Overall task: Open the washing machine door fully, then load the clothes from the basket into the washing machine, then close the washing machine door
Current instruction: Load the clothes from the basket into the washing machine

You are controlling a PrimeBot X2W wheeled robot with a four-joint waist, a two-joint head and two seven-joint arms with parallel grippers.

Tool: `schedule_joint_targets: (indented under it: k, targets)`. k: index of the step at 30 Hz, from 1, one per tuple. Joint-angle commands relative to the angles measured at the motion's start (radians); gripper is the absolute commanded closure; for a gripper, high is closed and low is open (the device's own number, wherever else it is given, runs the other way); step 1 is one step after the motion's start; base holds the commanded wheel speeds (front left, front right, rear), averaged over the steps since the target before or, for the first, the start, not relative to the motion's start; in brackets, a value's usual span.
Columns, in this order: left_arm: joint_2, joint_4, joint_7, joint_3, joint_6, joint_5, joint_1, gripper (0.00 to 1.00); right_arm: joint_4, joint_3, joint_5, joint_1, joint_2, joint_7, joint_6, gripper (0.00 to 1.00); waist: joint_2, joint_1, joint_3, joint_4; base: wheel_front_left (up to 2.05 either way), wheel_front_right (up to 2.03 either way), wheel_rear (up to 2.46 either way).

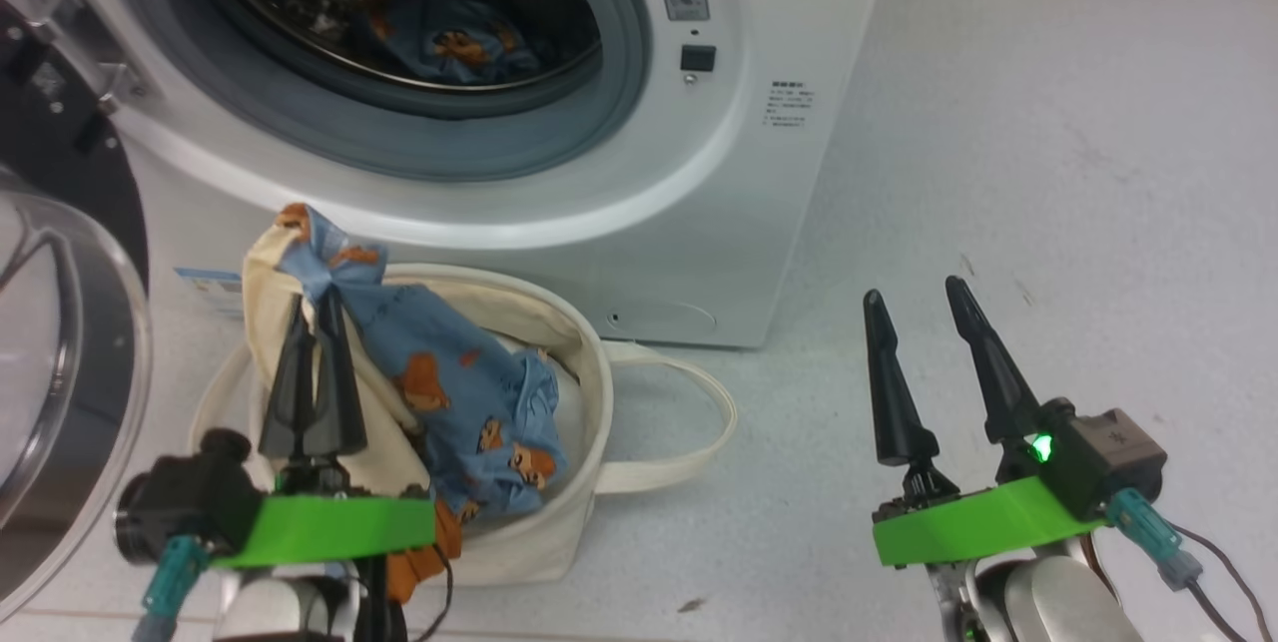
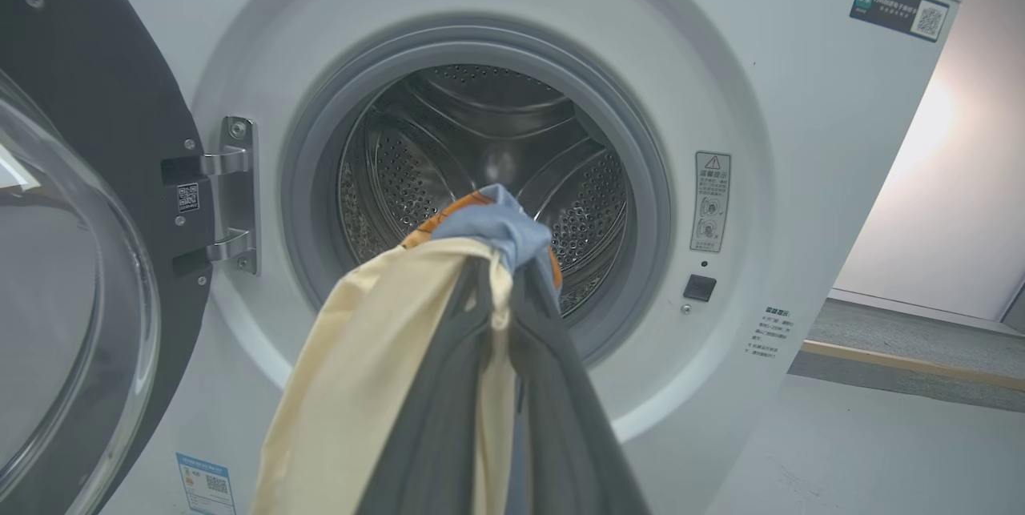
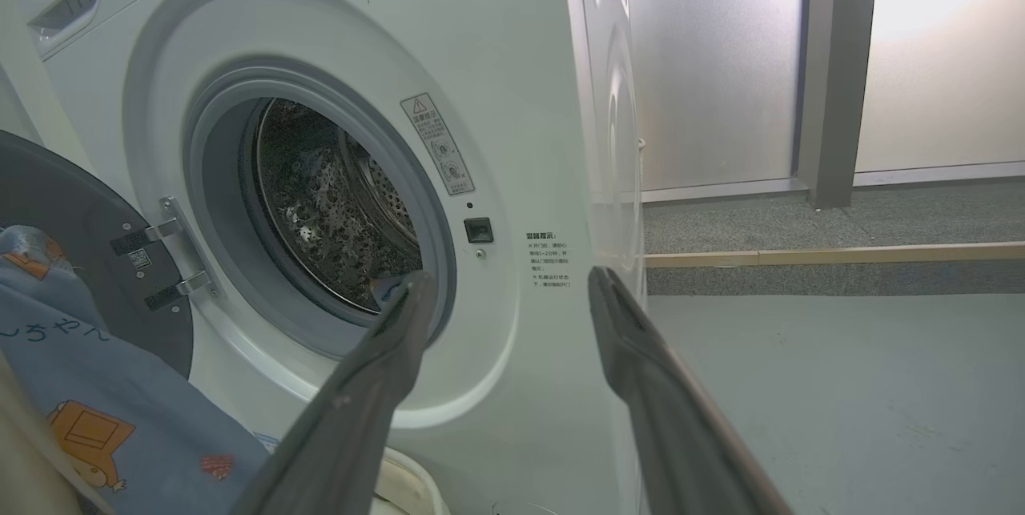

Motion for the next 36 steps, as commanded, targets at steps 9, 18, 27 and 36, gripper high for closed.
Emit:
schedule_joint_targets:
  k: [9, 18, 27, 36]
  targets:
    - [0.014, -0.020, -0.006, 0.100, -0.009, 0.016, -0.139, 1.00, -0.047, 0.032, 0.002, -0.045, 0.012, -0.012, 0.001, 0.00, 0.0000, 0.0000, 0.099, -0.048, 0.00, 0.00, 0.00]
    - [0.047, 0.100, -0.006, 0.172, -0.095, 0.078, -0.453, 1.00, -0.088, 0.026, 0.000, -0.105, 0.012, -0.012, 0.001, 0.00, 0.0000, 0.0000, 0.286, -0.096, 0.00, 0.00, 0.00]
    - [0.156, 0.471, -0.006, 0.212, -0.138, 0.120, -0.953, 1.00, -0.127, 0.054, 0.010, -0.181, 0.012, -0.012, 0.001, 0.00, 0.0000, 0.0000, 0.470, -0.156, 0.00, 0.00, 0.00]
    - [0.228, 0.688, -0.006, 0.205, -0.083, 0.180, -1.269, 1.00, -0.144, 0.074, 0.027, -0.219, 0.012, -0.012, 0.001, 0.00, 0.0000, 0.0000, 0.574, -0.202, 0.00, 0.00, 0.00]
